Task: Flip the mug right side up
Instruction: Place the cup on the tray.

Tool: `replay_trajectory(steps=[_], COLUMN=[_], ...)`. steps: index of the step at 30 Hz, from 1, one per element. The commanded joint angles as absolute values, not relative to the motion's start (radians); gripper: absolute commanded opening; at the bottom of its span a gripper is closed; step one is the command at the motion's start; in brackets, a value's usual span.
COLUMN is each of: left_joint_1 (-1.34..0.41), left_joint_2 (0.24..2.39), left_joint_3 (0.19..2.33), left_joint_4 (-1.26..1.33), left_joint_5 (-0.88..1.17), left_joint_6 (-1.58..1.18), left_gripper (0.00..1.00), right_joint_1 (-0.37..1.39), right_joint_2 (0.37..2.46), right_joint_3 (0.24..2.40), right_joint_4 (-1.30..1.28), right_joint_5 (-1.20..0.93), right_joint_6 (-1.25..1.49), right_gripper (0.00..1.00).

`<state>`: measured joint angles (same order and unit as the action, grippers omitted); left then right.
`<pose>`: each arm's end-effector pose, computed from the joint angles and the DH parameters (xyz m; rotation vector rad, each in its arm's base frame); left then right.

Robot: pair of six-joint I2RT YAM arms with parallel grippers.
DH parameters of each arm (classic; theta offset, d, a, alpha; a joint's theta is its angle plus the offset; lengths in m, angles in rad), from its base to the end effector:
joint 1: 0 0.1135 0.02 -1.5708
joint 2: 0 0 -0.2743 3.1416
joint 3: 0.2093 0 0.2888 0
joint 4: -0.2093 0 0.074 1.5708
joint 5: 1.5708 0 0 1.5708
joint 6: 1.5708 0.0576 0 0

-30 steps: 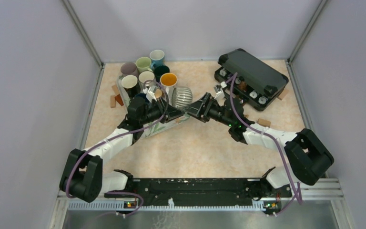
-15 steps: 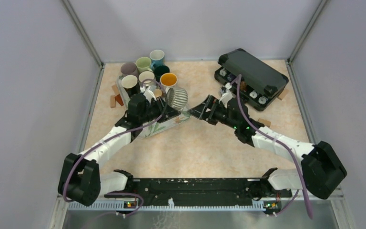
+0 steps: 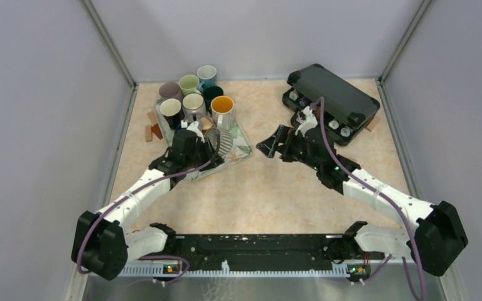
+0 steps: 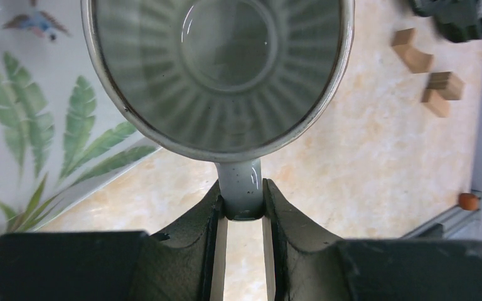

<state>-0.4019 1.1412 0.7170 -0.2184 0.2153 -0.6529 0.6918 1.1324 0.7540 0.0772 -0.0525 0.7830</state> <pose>0.2641 -0.1256 0.2232 -0.1657 2.3158 -0.8005 0.2398 0.2025 0.2742 0.0529 2.0129 1.0361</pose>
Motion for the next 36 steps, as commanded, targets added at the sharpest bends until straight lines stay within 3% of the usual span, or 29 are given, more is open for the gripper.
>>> replay_trajectory(steps=[1,36], left_joint_1=[-0.421,-0.449], left_joint_2=[1.13,1.368], left_joint_3=[0.783,0.858], left_joint_4=[-0.201,-0.288], left_joint_5=[0.103,-0.097], left_joint_6=[-0.583,-0.513], left_gripper=[0.0,0.03], right_joint_1=[0.697,0.698], right_joint_2=[1.106,1.113], right_joint_3=[0.803,0.81], right_joint_4=[0.048,0.027], right_joint_5=[-0.02,-0.019], right_joint_6=[0.729,0.703], right_gripper=[0.99,0.99])
